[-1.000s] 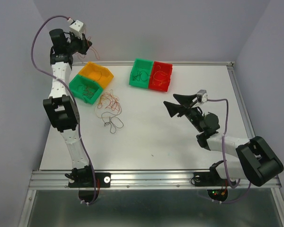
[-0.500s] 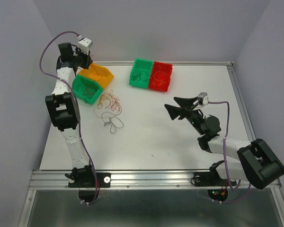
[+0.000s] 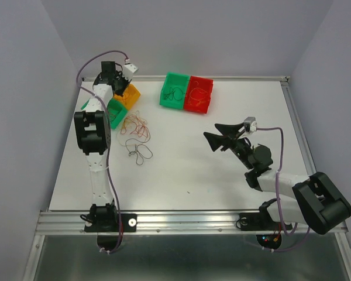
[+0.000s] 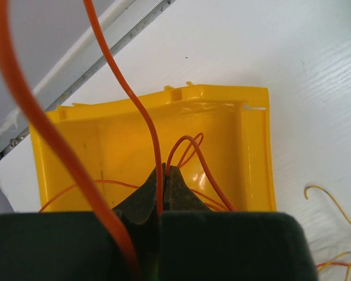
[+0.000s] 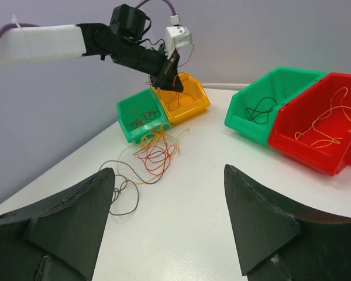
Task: Untangle the cables
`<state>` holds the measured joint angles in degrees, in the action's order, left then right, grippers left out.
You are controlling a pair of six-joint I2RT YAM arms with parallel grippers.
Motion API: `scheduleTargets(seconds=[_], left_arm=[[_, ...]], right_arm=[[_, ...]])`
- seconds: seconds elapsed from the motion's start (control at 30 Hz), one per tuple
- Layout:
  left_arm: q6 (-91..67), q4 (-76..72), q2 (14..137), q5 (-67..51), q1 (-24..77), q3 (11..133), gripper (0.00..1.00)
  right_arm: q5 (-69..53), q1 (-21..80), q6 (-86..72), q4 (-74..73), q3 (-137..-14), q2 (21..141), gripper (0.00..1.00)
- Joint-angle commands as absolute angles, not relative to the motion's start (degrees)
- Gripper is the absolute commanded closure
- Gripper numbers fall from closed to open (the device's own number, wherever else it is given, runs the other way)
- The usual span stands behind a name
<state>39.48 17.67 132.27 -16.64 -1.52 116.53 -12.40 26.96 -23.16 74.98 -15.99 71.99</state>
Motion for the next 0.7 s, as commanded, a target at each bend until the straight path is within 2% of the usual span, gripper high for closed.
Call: scheduleTargets(seconds=[0.0,0.33,0.53,0.67], left_arm=[[43.0,20.5,134.4,-11.3,-1.3,121.5,1.00],[40.9,28.7,141.8,-10.1,-2.5,131.2,1.00],[40.4,30.2,141.1,-12.6,-3.3,131.1,1.00],[41.2,30.1,137.3,-14.9,-3.3,129.3,0.80]], right_arm=[[-11.7,26.6,-22.7,93.7,-14.2,70.1,0.20],[-12.0,26.6,-22.7,93.8,-14.0,70.9,0.20],[-12.4,26.6,-23.0,93.8,-14.5,71.9,0.20],[-12.7,26.6,-23.4,93.8,-14.9,72.2,0.20]])
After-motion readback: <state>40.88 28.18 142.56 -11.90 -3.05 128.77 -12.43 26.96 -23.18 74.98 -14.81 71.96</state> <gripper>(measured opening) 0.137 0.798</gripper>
